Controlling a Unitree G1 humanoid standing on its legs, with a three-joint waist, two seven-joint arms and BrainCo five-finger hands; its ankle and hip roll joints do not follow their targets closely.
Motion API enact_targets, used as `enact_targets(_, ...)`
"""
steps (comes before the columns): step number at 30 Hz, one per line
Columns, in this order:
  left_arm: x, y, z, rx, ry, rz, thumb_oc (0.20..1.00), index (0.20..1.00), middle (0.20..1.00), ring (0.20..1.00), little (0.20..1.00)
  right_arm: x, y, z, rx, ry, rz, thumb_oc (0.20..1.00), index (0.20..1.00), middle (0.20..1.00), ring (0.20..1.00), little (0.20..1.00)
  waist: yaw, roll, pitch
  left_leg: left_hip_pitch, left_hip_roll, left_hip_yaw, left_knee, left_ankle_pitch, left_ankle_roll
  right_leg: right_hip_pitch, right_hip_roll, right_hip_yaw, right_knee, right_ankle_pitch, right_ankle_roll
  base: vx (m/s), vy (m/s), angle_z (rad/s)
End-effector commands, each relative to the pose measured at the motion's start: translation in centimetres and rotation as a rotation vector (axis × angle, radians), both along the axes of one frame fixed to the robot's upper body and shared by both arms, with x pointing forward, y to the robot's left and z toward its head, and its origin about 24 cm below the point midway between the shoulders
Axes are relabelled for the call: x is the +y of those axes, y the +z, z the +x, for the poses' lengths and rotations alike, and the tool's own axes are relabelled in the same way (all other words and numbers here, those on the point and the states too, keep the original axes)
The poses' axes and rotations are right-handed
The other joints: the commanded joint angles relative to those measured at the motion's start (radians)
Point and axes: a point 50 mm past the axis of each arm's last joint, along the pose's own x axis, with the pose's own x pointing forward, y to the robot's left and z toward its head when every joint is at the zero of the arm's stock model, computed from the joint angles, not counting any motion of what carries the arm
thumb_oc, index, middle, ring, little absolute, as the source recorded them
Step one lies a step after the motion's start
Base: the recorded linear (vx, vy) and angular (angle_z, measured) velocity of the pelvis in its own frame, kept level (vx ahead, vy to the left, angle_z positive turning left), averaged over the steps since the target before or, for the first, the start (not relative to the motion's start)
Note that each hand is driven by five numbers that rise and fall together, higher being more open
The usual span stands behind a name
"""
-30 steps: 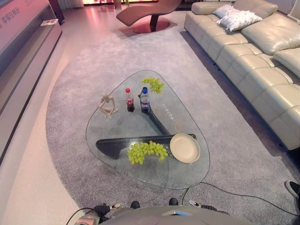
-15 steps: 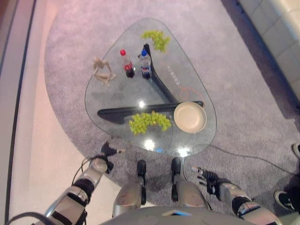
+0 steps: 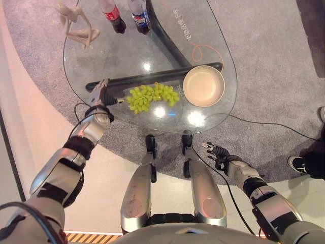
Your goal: Pick up fruits into the plate
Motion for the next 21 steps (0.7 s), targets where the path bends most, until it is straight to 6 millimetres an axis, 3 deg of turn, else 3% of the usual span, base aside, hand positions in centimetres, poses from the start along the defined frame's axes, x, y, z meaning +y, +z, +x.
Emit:
enact_targets(1,1.3,2.5,0.7,-0.021,0.097,0.103,1.0,1.0,1.0,1.0,1.0,2.1,0.3,0.4,-0.065,-0.026,0.079,1.0,1.0,1.0,1.0,1.0,-0.027,-0.033,-0.028,-0.134,-0.055,0.0,0.152,-0.083,0.048,-0.133,0.023,0.009,0.19,-0.087,0.001,-0.07,-0.012,-0.03)
enact_targets(7,0.0,2.9,1.7,-0.036,0.142,0.04,1.0,1.0,1.0,1.0,1.0,3.6,2.1,2.3,-0.164,-0.039,0.103,1.0,1.0,1.0,1.0,1.0,-0.062,-0.034,-0.028,-0.28,-0.061,0.023,0.227,-0.087,0.043,-0.284,0.038,0.03,0.265,-0.082,0.001,-0.09,0.005,-0.08)
enact_targets(15,1.3,4.0,1.8,-0.037,0.243,-0.016,1.0,1.0,1.0,1.0,1.0,1.2,0.3,-1.5,-0.194,0.004,0.08,1.0,1.0,1.0,1.0,1.0,-0.138,-0.062,-0.028,-0.377,-0.048,0.063,0.249,-0.096,0.047,-0.387,0.07,0.078,0.27,-0.069,0.004,-0.07,0.028,-0.14)
enact_targets(21,1.3,5.5,2.4,-0.002,0.291,0.055,1.0,1.0,1.0,1.0,1.0,1.3,0.4,-1.1,-0.203,0.01,0.092,1.0,1.0,1.0,1.0,1.0,-0.162,-0.075,-0.028,-0.407,-0.047,0.066,0.238,-0.084,0.04,-0.424,0.077,0.091,0.249,-0.048,0.002,-0.02,-0.034,-0.09)
